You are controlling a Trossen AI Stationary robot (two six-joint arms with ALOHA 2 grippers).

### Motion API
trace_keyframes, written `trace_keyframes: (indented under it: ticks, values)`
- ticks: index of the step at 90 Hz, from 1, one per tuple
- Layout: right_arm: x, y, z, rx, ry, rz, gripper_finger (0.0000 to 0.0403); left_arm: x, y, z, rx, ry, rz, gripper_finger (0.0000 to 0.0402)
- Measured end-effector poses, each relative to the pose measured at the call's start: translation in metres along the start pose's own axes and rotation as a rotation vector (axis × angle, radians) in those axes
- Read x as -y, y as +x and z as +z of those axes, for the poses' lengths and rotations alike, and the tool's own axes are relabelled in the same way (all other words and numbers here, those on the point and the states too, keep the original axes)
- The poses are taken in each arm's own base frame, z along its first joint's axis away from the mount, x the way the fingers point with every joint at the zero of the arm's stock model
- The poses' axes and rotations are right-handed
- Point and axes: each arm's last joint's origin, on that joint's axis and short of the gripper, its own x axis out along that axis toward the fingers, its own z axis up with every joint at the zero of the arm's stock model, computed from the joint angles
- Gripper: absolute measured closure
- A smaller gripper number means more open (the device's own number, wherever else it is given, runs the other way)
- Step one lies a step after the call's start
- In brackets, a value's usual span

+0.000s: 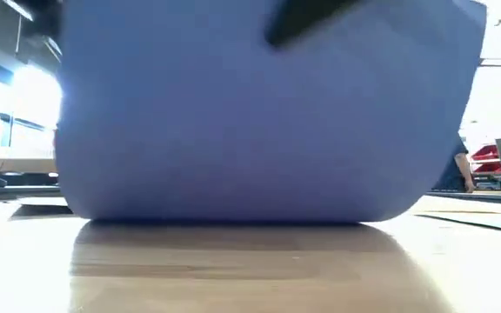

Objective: Organize paper
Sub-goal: Put the violet paper into the bottom left of the table

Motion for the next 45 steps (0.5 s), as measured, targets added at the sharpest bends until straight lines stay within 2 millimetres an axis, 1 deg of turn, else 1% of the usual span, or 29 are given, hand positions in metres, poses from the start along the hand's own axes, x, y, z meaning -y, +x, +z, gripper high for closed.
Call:
trace_keyframes:
  ticks: [9,15,24,34,45]
  values:
    - [0.001,0.011,0.020,0.037,-0.031,-0.007,0.0403,0.013,-0.022,0.013,0.059,-0.006,-0.121,0.0401]
    - [0.001,0.025,0.030,0.048,-0.070,-0.011,0.0403,0.019,-0.036,0.018,0.087,-0.007,-0.194,0.0401]
    - [0.004,0.049,0.047,0.074,-0.123,-0.012,0.0403,0.023,-0.051,0.019,0.095,0.000,-0.272,0.0401]
    - [0.011,0.075,0.066,0.113,-0.160,0.011,0.0403,0.023,-0.062,0.018,0.084,-0.014,-0.320,0.0401]
    - [0.013,0.106,0.076,0.145,-0.235,0.066,0.0403,0.021,-0.064,0.007,-0.013,-0.019,-0.300,0.0401]
